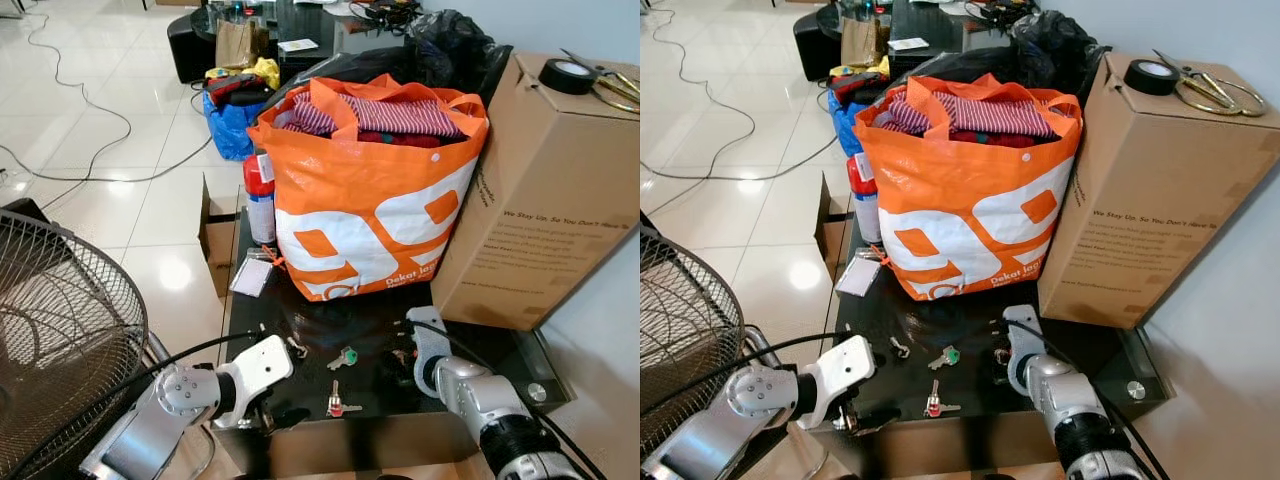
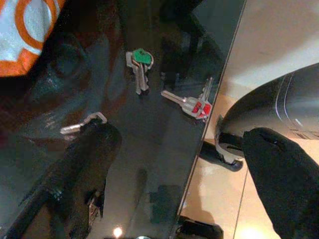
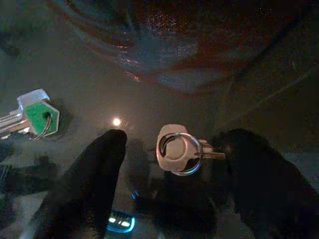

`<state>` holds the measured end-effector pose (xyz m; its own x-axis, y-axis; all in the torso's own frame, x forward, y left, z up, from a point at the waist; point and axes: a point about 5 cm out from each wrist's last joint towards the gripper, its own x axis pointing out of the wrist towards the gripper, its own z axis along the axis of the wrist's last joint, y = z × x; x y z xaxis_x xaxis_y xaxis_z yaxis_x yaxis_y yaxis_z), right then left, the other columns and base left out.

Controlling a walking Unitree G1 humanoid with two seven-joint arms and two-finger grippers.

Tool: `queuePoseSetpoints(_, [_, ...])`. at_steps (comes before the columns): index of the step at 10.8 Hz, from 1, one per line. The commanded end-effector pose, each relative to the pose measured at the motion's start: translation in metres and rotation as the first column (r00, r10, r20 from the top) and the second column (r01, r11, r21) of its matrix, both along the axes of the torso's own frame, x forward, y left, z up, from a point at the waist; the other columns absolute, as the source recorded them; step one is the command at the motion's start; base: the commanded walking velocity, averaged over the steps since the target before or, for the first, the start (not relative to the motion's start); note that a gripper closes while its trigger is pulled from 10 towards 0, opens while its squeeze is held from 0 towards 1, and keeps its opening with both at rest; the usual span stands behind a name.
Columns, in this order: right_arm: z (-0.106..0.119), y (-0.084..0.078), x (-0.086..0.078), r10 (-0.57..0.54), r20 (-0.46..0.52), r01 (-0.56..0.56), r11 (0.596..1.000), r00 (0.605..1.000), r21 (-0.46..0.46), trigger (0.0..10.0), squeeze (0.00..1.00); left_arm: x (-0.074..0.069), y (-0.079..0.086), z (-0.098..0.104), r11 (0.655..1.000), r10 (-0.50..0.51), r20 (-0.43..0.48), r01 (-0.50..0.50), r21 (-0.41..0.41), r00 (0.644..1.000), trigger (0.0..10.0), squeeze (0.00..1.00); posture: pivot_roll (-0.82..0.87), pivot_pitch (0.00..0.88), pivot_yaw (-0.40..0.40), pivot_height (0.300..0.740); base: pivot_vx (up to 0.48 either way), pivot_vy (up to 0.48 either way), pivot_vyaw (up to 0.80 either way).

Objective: Hang keys on a hook

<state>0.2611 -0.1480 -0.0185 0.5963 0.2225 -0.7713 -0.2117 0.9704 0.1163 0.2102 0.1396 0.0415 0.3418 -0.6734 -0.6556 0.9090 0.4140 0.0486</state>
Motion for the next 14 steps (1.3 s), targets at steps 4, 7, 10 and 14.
queuePoseSetpoints(4, [-0.004, -0.006, 0.002, -0.036, -0.015, 0.036, 0.999, 0.999, 0.0, 0.0, 0.0, 0.004, -0.005, 0.0, 1.0, -0.011, 0.023, 0.011, -0.009, 1.0, 10.0, 0.0, -0.19, 0.0, -0.052, 0.74, 0.0, 0.0, 0.0])
queuePoseSetpoints(7, [-0.007, -0.004, 0.002, -0.039, -0.025, 0.039, 0.999, 0.999, 0.013, 0.0, 0.0, 0.001, -0.01, 0.005, 1.0, -0.018, 0.03, 0.019, -0.019, 0.999, 10.0, 0.0, -0.19, 0.0, -0.054, 0.74, 0.0, 0.0, 0.0])
queuePoseSetpoints(10, [-0.007, -0.006, 0.004, -0.026, -0.031, 0.026, 1.0, 0.999, 0.007, 0.0, 0.0, 0.005, -0.016, 0.017, 0.999, -0.033, 0.042, 0.034, -0.027, 0.999, 10.0, 0.0, -0.19, 0.0, -0.049, 0.74, 0.0, 0.0, 0.0])
queuePoseSetpoints(14, [0.002, -0.016, 0.012, -0.057, 0.013, 0.057, 0.998, 0.998, 0.028, 0.0, 0.0, 0.007, -0.023, 0.027, 0.998, -0.047, 0.054, 0.048, -0.028, 0.997, 10.0, 0.0, -0.2, 0.0, -0.036, 0.74, 0.0, 0.0, 0.0])
